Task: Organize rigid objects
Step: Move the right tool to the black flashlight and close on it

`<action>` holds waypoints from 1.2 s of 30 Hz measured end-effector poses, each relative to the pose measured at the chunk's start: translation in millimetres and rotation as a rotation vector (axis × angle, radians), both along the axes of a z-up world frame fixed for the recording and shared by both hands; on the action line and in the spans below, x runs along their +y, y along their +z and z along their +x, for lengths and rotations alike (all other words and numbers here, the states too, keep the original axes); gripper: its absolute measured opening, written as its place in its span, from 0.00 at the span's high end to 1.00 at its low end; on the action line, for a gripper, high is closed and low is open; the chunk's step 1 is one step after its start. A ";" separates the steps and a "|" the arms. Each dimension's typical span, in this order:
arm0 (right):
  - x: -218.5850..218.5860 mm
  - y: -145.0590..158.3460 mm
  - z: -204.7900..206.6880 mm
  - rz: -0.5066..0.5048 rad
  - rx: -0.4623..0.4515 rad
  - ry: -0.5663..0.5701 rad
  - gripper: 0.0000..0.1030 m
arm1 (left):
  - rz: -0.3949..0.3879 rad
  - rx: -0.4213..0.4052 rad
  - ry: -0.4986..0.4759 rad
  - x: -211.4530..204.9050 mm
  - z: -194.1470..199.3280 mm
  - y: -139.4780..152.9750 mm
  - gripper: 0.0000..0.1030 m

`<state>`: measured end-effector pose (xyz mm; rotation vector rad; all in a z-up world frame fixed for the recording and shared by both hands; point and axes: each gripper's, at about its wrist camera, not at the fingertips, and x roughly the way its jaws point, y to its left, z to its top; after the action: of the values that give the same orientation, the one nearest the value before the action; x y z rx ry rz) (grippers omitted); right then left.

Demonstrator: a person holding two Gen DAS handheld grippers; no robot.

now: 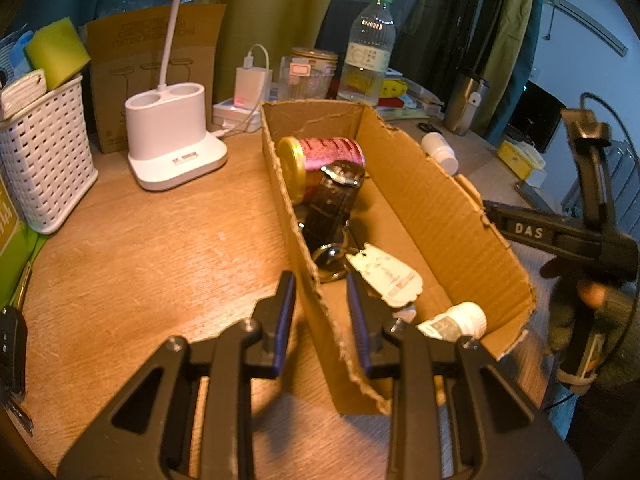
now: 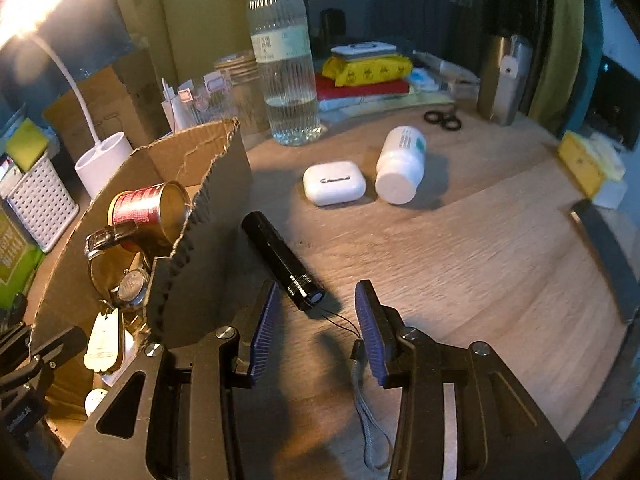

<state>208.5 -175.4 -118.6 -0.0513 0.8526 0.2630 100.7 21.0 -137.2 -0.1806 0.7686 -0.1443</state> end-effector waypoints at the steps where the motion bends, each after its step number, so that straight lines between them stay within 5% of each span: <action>1: 0.5 -1.2 1.3 -0.003 0.002 0.000 0.59 | 0.000 0.000 0.000 0.0 0.0 0.0 0.73; 25: 18.3 -22.1 39.3 -0.020 0.034 0.116 0.59 | 0.000 0.000 0.000 0.3 0.0 0.0 0.73; 28: 20.7 -22.9 38.6 -0.039 0.026 0.115 0.69 | 0.000 0.000 0.000 0.5 -0.2 0.1 0.73; 36: 18.0 -18.8 33.6 -0.066 -0.013 0.077 0.77 | 0.000 0.000 0.000 0.0 0.0 0.0 0.73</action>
<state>242.0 -157.4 -137.4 -0.1477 0.8470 0.3067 100.7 20.9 -137.2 -0.1808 0.7687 -0.1442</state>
